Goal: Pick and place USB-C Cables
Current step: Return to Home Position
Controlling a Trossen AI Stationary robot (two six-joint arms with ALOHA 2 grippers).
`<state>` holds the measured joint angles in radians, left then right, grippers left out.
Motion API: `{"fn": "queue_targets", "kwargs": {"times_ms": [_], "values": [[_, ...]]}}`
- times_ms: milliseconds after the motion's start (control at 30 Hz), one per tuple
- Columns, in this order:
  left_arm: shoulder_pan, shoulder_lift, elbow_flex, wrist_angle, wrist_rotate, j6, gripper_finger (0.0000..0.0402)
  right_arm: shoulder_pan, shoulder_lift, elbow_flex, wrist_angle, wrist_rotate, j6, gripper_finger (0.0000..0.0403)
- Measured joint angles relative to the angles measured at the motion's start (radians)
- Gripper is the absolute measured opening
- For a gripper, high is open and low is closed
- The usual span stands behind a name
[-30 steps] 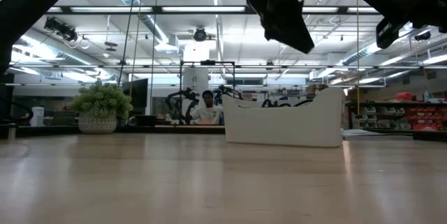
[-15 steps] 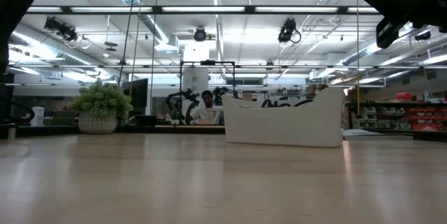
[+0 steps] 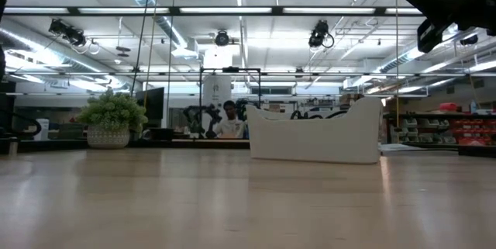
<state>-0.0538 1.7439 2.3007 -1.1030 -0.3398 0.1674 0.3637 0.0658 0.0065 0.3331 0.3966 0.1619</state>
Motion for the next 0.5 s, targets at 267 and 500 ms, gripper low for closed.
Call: {"fn": "queue_targets", "kwargs": {"times_ms": [267,500], "values": [[-0.087,-0.11,-0.003,-0.179,-0.122,-0.073,0.0123,0.0,0.001,0.0,0.012,0.002,0.0,0.0014],[-0.108,-0.219,-0.002,-0.212,-0.097,-0.086,0.0123,0.0,0.005,0.0,0.024,0.003,0.0,0.0014]]}}
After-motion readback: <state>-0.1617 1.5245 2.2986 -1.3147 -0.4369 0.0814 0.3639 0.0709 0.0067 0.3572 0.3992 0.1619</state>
